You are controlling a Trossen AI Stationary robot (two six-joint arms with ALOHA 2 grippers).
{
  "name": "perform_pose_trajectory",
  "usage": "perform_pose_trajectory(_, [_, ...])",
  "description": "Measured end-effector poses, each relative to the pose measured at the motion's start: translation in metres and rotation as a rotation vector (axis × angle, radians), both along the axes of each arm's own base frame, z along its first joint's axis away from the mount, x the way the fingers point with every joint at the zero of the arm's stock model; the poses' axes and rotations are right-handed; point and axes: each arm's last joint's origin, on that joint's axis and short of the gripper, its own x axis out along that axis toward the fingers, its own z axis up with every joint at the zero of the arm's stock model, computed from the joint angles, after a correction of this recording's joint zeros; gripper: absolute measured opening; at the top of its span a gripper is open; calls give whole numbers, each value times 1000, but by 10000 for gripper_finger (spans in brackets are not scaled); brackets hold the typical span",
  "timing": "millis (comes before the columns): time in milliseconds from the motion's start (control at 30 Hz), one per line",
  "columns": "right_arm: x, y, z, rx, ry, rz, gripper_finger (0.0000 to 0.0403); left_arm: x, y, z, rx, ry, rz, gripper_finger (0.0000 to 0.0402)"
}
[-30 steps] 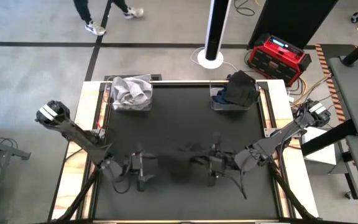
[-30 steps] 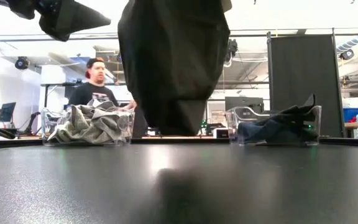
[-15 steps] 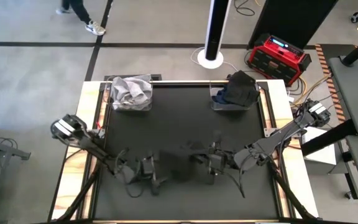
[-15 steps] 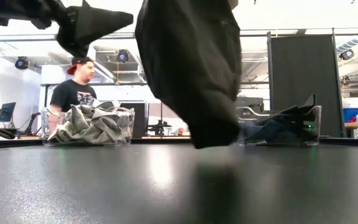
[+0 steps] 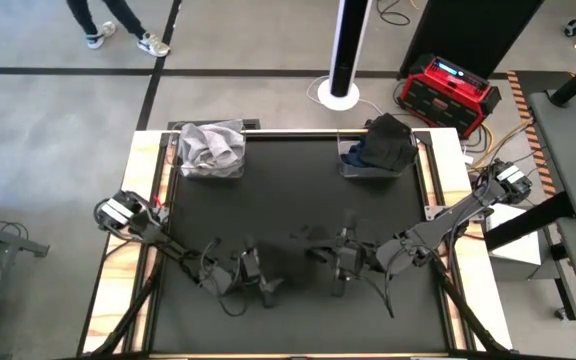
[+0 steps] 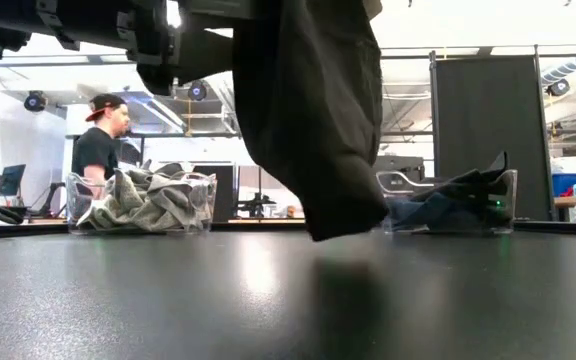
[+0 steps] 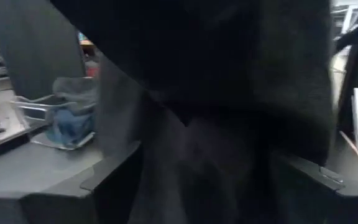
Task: Sort towels by color in basket
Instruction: Put the black towel into the right transparent bin
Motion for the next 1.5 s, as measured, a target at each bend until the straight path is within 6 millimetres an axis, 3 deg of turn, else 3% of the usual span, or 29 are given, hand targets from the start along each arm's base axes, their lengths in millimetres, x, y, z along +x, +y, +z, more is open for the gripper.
perform_pose_trajectory(133, [0, 0, 0, 5, -1, -2, 9, 6, 2, -3, -8, 3, 2, 278])
perform_pose_trajectory(300, [0, -1, 0, 32, -12, -7, 9, 10, 5, -8, -25, 6, 18, 225])
perform_pose_trajectory(667, [0, -2, 1, 47, -23, -55, 9, 11, 6, -9, 7, 20, 21, 14])
perform_pose_trajectory(1367, [6, 0, -21, -29, 72, -153, 9, -1, 4, 13, 57, -79, -25, 0])
perform_pose_trajectory(1500, [4, 6, -21, -27, 81, -107, 9, -11, 11, 14, 25, -77, 76, 0])
